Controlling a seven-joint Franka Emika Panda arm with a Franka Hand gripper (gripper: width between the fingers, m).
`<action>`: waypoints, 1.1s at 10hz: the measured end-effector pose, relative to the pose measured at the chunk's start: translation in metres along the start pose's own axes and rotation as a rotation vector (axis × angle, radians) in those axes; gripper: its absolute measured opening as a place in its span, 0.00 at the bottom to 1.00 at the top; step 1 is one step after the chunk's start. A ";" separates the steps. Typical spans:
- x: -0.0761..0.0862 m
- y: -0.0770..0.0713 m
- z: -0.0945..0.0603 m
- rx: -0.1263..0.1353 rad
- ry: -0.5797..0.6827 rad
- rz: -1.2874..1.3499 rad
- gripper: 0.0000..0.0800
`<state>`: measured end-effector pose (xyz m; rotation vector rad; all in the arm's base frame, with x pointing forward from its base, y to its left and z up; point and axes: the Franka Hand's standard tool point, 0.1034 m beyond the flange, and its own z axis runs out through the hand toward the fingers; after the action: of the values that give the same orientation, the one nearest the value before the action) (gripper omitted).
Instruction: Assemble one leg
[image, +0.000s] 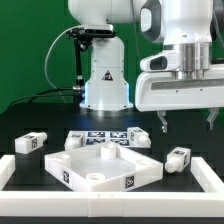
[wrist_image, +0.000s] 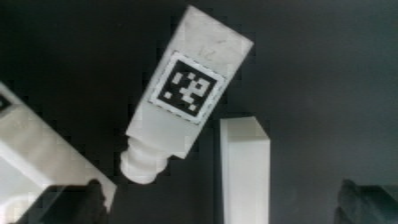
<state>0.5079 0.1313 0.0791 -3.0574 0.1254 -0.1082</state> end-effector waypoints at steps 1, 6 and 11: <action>-0.001 -0.001 0.000 0.003 -0.001 0.025 0.81; -0.019 0.012 0.050 0.009 -0.036 0.169 0.81; -0.022 0.014 0.067 0.013 -0.007 0.125 0.64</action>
Offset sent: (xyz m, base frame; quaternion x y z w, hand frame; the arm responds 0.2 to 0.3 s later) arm -0.0165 -0.0172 -0.0408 0.0046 -0.0140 0.1423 0.9897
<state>0.4894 0.1241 0.0093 -3.0264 0.3129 -0.0900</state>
